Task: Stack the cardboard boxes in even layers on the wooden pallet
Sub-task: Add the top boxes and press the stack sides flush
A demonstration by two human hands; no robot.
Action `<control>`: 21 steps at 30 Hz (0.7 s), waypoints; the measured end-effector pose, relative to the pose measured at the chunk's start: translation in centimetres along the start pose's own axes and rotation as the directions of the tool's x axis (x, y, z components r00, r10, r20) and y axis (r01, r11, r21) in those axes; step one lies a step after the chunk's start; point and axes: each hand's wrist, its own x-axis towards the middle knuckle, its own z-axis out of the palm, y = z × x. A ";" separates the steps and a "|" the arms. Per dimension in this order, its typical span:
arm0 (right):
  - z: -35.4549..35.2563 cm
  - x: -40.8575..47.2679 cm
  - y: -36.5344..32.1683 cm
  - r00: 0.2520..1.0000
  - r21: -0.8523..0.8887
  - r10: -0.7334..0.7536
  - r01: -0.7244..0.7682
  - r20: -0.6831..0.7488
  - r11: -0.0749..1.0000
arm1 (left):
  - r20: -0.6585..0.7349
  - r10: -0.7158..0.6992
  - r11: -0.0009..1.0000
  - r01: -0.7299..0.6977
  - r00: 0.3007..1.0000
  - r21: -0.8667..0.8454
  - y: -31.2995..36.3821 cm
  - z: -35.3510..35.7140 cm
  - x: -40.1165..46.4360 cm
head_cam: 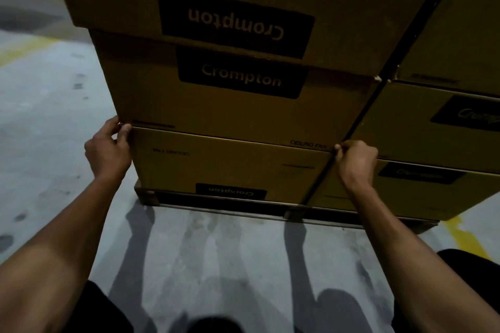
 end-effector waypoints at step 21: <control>-11.1 2.7 -7.5 0.905 0.256 -0.138 0.256 -0.403 0.932 | 0.007 -0.009 0.941 0.011 1.000 -0.339 11.8 -5.7 2.0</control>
